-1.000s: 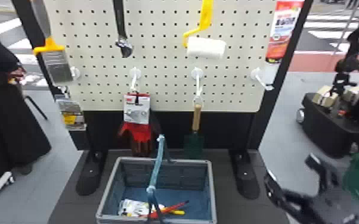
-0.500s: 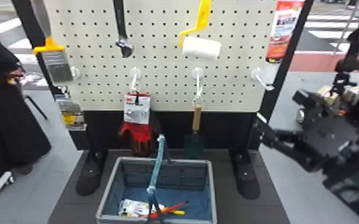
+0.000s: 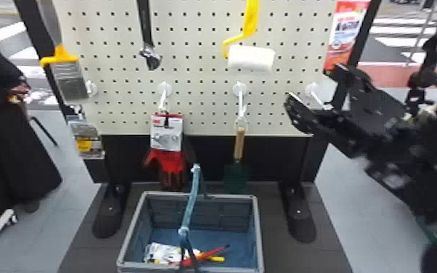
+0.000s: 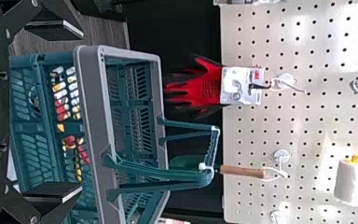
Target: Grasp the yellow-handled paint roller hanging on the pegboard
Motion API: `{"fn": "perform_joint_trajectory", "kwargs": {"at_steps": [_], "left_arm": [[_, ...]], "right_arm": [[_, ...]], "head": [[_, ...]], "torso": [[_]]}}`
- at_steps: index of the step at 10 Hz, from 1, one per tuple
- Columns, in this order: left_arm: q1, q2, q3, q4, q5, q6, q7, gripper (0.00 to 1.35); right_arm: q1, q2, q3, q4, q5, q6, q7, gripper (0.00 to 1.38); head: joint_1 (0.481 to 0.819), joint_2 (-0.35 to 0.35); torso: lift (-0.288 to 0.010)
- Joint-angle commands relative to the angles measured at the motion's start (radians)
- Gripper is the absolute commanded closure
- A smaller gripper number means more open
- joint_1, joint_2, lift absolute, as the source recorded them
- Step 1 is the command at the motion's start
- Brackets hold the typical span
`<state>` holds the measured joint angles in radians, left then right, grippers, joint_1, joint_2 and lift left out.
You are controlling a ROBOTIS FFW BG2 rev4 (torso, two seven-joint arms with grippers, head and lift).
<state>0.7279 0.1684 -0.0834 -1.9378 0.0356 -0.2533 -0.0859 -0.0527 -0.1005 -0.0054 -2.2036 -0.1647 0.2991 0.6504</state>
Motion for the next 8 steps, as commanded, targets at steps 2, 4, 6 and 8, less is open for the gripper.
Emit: {"fn": "perform_joint_trajectory", "kwargs": {"at_steps": [2, 4, 6, 8], "left_arm": [[-0.038, 0.023, -0.036, 0.012, 0.013, 0.011, 0.008, 0.16], [-0.044, 0.026, -0.047, 0.022, 0.020, 0.014, 0.011, 0.16], [-0.051, 0.026, -0.050, 0.029, 0.024, 0.017, 0.011, 0.16], [-0.072, 0.028, -0.059, 0.049, 0.029, 0.017, 0.011, 0.16]], "right_arm": [[-0.189, -0.061, 0.090, 0.131, -0.056, 0.002, 0.000, 0.20], [-0.301, -0.103, 0.128, 0.202, -0.101, 0.005, 0.000, 0.20], [-0.391, -0.134, 0.174, 0.295, -0.161, 0.005, -0.003, 0.20], [-0.505, -0.173, 0.266, 0.408, -0.223, 0.005, -0.006, 0.20]], "head": [[0.549, 0.000], [0.549, 0.000], [0.549, 0.000], [0.549, 0.000]], "torso": [[-0.100], [-0.100], [-0.100], [-0.100]]}}
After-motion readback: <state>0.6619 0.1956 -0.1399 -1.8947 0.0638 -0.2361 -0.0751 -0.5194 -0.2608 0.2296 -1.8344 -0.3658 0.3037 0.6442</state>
